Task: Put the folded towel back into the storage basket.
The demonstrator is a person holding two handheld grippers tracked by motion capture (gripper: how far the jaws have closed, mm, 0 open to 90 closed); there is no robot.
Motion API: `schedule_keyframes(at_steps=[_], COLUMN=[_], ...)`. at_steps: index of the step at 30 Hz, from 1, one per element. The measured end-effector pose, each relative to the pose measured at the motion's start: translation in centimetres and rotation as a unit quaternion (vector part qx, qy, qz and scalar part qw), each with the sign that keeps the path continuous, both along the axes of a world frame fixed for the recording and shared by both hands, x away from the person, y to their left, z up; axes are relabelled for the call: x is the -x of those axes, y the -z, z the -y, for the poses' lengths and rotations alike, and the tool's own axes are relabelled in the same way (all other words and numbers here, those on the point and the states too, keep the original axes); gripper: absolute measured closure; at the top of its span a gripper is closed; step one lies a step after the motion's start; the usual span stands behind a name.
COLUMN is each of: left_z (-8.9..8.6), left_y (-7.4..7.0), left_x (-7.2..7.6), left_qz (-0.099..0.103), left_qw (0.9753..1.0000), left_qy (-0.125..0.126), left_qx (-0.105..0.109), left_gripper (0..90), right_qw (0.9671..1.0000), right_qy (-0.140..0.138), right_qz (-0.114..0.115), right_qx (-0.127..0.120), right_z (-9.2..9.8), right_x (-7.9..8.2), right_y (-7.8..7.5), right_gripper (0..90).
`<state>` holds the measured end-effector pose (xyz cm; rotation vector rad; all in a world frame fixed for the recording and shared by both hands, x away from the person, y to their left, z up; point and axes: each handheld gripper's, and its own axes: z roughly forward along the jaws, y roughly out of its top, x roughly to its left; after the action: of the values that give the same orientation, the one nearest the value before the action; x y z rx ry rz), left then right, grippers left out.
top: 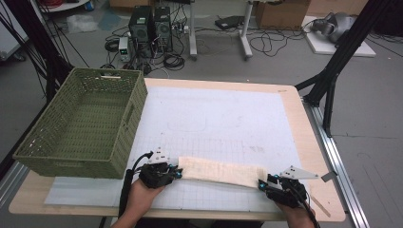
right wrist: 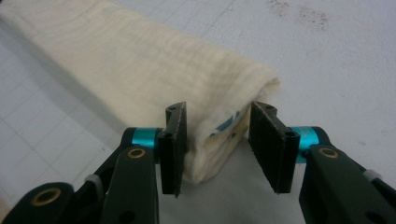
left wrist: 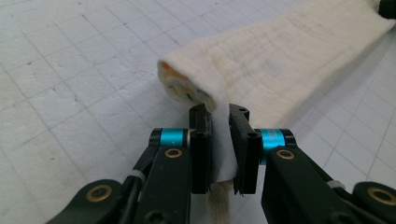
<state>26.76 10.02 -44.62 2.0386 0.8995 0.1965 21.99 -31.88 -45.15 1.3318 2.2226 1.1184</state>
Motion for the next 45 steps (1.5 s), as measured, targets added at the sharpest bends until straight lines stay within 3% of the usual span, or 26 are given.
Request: schedule_keyframes(at_steps=[4,6,7,8,16,24,33,39,45], left_z=[0.0,0.0,0.0,0.0,-0.1,-0.3,-0.6,-0.8,-0.9], left_y=[0.1,0.0,0.0,0.0,0.0,-0.5,-1.2,-1.8,-2.3], left_x=[0.0,0.0,0.0,0.0,0.0,0.1,0.4,0.6,0.8], left_qz=[0.0,0.002,0.002,0.002,0.002,0.015,0.038,0.054,0.072], left_qw=[1.0,1.0,1.0,1.0,1.0,0.9999,0.9992,0.9982,0.9968], left_qy=[0.0,0.0,0.0,-0.001,0.002,-0.003,0.001,0.005,0.007], left_qx=[-0.001,-0.002,-0.002,-0.002,-0.003,0.001,0.016,0.025,0.033], left_gripper=[79.3,79.3,79.3,79.3,80.1,80.9,81.2,81.3,81.4], right_qw=[1.0,0.9999,0.9999,0.9998,0.9997,0.9994,0.9993,0.9979,0.9971], right_qy=[0.004,-0.002,-0.002,-0.016,-0.019,-0.017,-0.021,-0.019,-0.015], right_qz=[-0.003,-0.01,-0.01,-0.005,-0.013,-0.001,0.029,0.062,0.073], right_qx=[-0.003,-0.002,-0.002,0.007,0.01,0.03,0.013,-0.008,-0.017], right_z=[-0.1,-0.2,-0.2,-0.7,-0.7,-1.0,-0.4,0.1,0.4], right_x=[0.0,0.0,0.0,0.0,-0.1,0.0,0.1,0.4,0.3], right_y=[0.0,-0.2,-0.2,-0.3,-0.5,-0.8,-1.4,-2.2,-2.6], right_gripper=[59.1,74.3,74.3,80.2,83.0,83.9,83.8,83.8,83.8])
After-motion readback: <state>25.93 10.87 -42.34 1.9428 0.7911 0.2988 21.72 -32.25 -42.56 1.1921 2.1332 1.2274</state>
